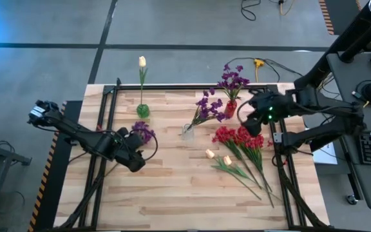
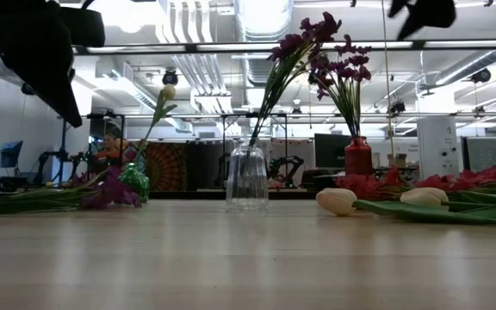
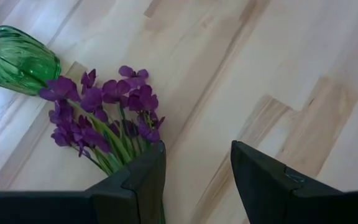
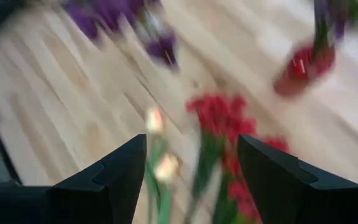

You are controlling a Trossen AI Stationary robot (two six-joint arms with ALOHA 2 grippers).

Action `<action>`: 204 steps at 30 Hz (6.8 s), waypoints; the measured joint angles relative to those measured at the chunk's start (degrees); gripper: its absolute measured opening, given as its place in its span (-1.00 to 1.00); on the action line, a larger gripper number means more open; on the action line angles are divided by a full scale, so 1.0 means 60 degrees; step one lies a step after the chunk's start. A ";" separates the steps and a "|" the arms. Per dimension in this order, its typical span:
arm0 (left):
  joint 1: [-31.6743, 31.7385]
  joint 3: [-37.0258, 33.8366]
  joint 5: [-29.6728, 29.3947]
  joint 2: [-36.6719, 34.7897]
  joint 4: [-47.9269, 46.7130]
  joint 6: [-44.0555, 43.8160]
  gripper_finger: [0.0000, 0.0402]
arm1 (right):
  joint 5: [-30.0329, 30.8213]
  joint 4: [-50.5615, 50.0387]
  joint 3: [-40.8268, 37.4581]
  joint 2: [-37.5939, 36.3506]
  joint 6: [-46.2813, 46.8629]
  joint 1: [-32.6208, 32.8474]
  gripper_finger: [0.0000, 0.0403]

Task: Sort flowers into vase by color
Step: Put the bottom violet flowers into the red vase

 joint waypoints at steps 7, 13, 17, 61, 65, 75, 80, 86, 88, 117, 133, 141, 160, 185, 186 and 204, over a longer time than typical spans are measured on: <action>0.0000 0.0000 -0.0022 0.0253 0.0041 0.0033 -0.18 | 0.0001 -0.0989 -0.0677 0.0343 0.1521 0.1236 0.18; -0.0062 0.0000 -0.0133 0.0204 0.0499 0.0732 -0.18 | 0.0469 -0.0925 -0.1354 0.0344 0.2942 0.2468 0.18; -0.0342 0.0000 -0.0458 0.0102 0.1590 0.1937 -0.18 | 0.0711 -0.0851 -0.1815 0.0378 0.3874 0.3120 0.17; -0.1900 -0.1631 -0.1005 -0.1530 1.0335 0.9814 -0.18 | 0.4176 0.2486 -0.4800 0.1404 0.5770 0.4955 0.17; -0.1711 -0.1719 -0.0678 -0.1530 1.0701 1.0481 -0.18 | 0.5017 0.2449 -0.4800 0.1191 0.5190 0.4009 0.17; -0.0901 -0.1807 0.0633 -0.1591 1.0838 1.0962 -0.18 | 0.6166 0.3164 -0.4799 0.0350 0.2983 0.2348 0.17; -0.0564 -0.1966 0.0636 -0.1498 1.1080 1.0651 -0.18 | 0.6148 0.4853 -0.4818 0.0276 0.1479 0.2418 0.17; 0.0104 -0.2018 0.0362 -0.1049 1.1281 1.0147 -0.18 | 0.5952 0.7470 -0.5445 0.0483 -0.0062 0.2964 0.17; 0.0274 -0.2022 0.0357 -0.0899 1.1283 1.0113 -0.18 | 0.5989 0.8835 -0.5915 0.0549 -0.0591 0.3162 0.17; 0.0590 -0.2022 0.0233 -0.0531 1.1256 1.0215 -0.18 | 0.6462 1.9932 -0.6989 0.5419 -0.4115 0.2041 0.57; 0.0590 -0.2022 0.0233 -0.0531 1.1178 1.0215 -0.18 | 0.5955 2.1837 -0.6385 0.6893 -0.4770 0.1407 0.43; 0.0590 -0.2022 0.0233 -0.0531 1.1015 1.0193 -0.18 | 0.5999 2.1798 -0.6184 0.6959 -0.4976 0.1392 0.24; 0.0590 -0.2022 0.0229 -0.0531 1.0918 1.0182 -0.18 | 0.6098 2.1811 -0.6194 0.6934 -0.4842 0.1337 -0.40; 0.0590 -0.2022 0.0204 -0.0531 1.0831 1.0179 -0.18 | 0.6084 2.1792 -0.5829 0.6934 -0.5501 0.1337 -0.71; 0.0590 -0.2022 0.0204 -0.0531 1.0813 1.0178 -0.18 | 0.6076 2.1799 -0.5807 0.6934 -0.5513 0.1337 -0.71; 0.0597 -0.2022 -0.0270 -0.0531 1.0575 1.0004 -0.18 | 0.5996 2.0672 -0.5721 0.5963 -0.5745 0.1363 -0.71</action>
